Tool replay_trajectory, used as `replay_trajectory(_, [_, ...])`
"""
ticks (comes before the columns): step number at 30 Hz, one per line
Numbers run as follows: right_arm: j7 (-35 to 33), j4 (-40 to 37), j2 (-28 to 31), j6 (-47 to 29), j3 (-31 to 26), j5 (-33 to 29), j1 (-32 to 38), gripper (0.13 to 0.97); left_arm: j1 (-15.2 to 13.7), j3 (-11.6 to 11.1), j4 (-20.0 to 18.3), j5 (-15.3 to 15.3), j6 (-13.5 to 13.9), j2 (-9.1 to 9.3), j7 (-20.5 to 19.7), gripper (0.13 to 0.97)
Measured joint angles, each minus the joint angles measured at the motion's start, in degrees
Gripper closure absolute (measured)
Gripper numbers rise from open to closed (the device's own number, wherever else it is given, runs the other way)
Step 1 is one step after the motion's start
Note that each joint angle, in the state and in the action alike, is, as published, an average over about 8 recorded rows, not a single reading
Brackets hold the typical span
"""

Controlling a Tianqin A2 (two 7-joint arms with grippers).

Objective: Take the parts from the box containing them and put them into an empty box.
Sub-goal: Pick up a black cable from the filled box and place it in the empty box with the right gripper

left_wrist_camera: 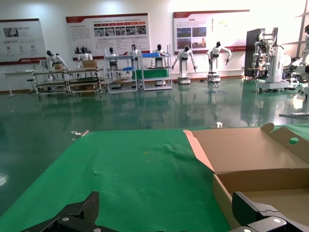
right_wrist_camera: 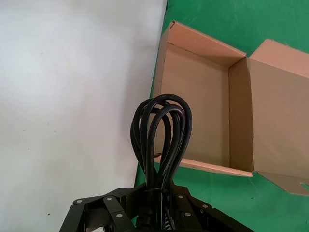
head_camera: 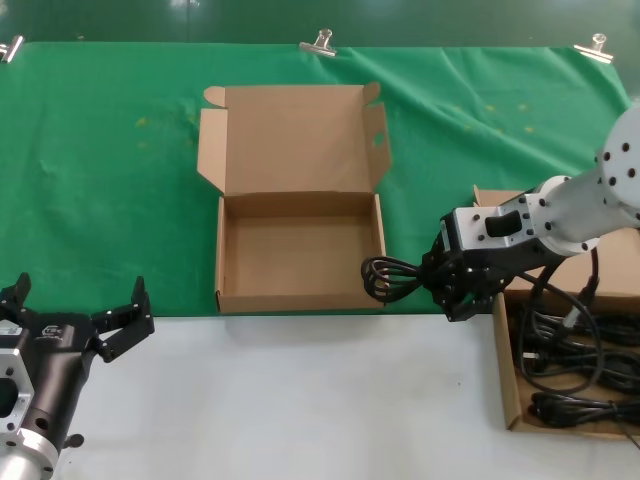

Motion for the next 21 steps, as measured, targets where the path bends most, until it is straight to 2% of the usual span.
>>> replay_trajectory(13, [-0.97,-1.07,-0.38,-0.47,-0.45,-0.19,0.96,0.908,0.00,0.00,0.00,0.00,0.00,0.00,0.00,0.132])
replay_trajectory(21, [-5.32,-7.53,-4.01,-0.56,-1.72,-0.16,3.85,0.908,0.00,0.00,0.00,0.00,0.00,0.00,0.00,0.132])
